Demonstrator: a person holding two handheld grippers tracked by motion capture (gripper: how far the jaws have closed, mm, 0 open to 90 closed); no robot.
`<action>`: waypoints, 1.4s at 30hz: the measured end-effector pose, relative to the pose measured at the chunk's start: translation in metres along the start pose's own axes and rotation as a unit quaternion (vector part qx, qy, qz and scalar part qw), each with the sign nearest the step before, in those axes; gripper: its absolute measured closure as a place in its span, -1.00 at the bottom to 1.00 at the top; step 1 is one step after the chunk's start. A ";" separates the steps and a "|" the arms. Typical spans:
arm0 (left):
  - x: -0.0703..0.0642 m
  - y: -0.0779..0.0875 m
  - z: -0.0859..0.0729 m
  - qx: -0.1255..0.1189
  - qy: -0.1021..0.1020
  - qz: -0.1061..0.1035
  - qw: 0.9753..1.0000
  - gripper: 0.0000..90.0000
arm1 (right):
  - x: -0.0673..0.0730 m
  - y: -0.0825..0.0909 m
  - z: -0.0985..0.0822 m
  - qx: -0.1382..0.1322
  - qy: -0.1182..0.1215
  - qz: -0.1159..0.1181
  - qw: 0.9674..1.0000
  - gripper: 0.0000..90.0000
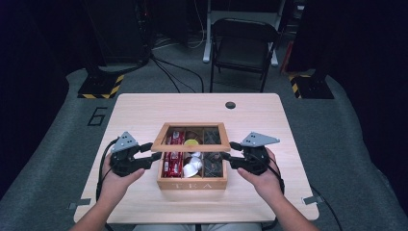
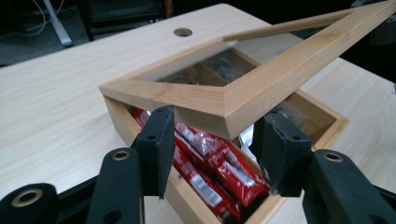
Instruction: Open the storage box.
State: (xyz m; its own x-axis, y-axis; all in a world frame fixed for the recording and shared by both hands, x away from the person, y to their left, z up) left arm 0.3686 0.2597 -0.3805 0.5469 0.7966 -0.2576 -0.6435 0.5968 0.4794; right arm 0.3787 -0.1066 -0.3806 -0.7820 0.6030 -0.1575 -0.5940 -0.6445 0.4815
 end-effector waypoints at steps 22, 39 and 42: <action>0.009 -0.004 0.053 -0.032 -0.003 0.010 0.999 0.20 | -0.035 -0.010 0.041 -0.011 0.000 -0.023 1.000 0.13; 0.014 -0.008 0.064 -0.045 0.004 0.006 0.999 0.21 | -0.051 -0.032 0.044 0.004 -0.011 -0.052 0.999 0.30; 0.015 -0.012 0.065 -0.047 0.002 0.011 0.999 0.20 | -0.053 -0.032 0.045 0.002 -0.010 -0.051 0.999 0.31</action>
State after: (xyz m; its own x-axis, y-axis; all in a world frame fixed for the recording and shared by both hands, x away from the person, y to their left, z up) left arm 0.4189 0.2585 -0.3358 0.5292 0.8103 -0.2519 -0.7028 0.5849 0.4050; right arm 0.4476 -0.0962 -0.3488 -0.7133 0.6747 -0.1895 -0.6701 -0.5774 0.4664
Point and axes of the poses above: each handheld gripper's, and its own axes: y roughly backward along the jaws, z roughly out of its top, x roughly to its left, the point moved 1 cm from there along -y, roughly forward along the jaws, and after that the axes turned 13 degrees about y, right-handed, at the moved point
